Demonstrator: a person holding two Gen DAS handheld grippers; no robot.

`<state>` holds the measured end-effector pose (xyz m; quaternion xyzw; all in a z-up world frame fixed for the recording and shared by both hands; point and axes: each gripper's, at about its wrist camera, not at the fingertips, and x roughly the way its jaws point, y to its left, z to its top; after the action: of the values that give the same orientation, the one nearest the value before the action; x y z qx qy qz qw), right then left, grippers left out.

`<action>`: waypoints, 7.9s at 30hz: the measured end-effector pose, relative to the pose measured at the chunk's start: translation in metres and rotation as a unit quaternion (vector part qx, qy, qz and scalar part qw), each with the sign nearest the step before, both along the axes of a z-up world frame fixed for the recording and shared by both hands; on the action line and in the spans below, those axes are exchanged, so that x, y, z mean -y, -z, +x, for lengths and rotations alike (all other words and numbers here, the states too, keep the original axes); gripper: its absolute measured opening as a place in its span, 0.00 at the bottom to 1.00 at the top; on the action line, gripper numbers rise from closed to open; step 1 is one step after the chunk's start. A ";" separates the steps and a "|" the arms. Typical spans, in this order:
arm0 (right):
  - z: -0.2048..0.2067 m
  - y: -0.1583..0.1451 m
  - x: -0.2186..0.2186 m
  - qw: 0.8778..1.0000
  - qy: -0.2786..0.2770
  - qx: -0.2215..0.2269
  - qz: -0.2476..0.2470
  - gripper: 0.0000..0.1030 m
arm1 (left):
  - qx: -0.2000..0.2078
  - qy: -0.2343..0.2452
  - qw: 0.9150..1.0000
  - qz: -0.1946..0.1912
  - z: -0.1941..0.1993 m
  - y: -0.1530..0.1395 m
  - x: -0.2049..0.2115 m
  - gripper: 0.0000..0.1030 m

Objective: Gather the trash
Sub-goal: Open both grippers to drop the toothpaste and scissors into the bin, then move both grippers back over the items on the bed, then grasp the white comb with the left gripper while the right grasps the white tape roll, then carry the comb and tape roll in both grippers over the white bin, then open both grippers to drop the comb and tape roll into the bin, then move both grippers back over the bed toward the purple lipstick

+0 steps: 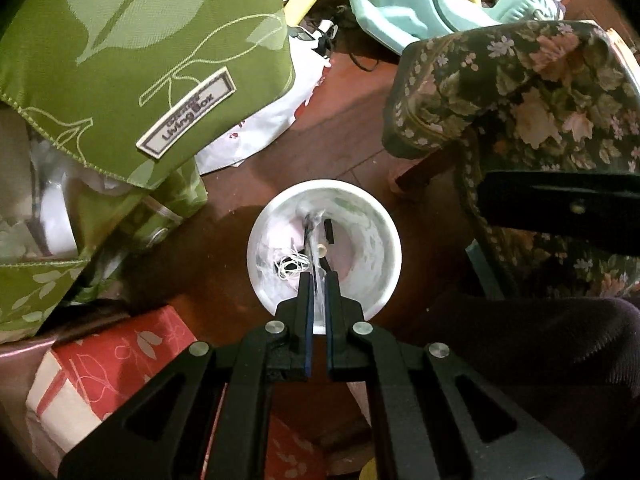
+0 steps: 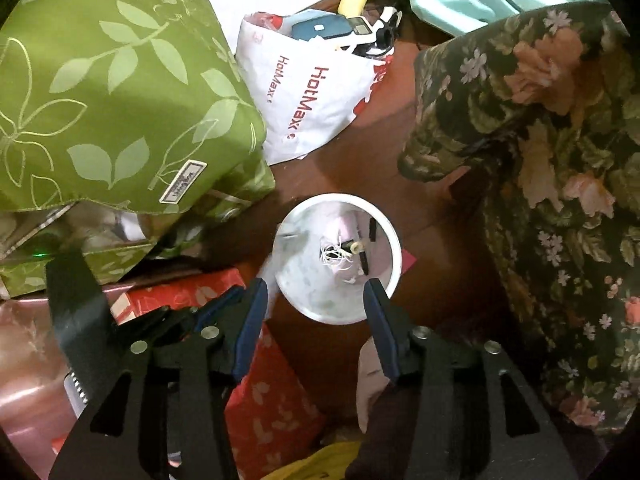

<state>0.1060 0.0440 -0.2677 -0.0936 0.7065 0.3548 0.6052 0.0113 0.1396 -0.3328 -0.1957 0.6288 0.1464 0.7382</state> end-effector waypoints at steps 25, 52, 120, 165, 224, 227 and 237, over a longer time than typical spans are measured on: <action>0.002 -0.149 0.088 0.979 0.021 0.186 0.082 0.45 | 0.113 0.066 0.987 0.092 0.021 -0.146 0.067 0.30; 0.109 -0.258 0.316 0.909 0.181 0.370 0.067 0.49 | 0.264 0.218 0.934 0.106 0.197 -0.288 0.246 0.37; 0.193 -0.154 0.345 0.939 0.212 0.263 0.061 0.07 | 0.223 0.299 0.927 0.053 0.267 -0.219 0.295 0.08; -0.034 -0.150 0.084 0.971 0.007 0.215 0.100 0.07 | 0.151 0.086 0.981 0.080 -0.006 -0.167 0.064 0.08; 0.012 -0.194 0.152 0.959 0.070 0.255 0.106 0.36 | 0.153 0.120 0.976 0.103 0.039 -0.199 0.104 0.17; 0.024 -0.209 0.182 0.950 0.095 0.278 0.110 0.36 | 0.175 0.138 0.968 0.113 0.057 -0.222 0.125 0.17; 0.074 -0.241 0.271 0.924 0.160 0.335 0.093 0.36 | 0.227 0.185 0.949 0.113 0.136 -0.269 0.192 0.20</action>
<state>0.1803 -0.2272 -0.0264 -0.0358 0.4319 0.2649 0.8614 0.1470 -0.0523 -0.0634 -0.0191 0.4494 0.0290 0.8927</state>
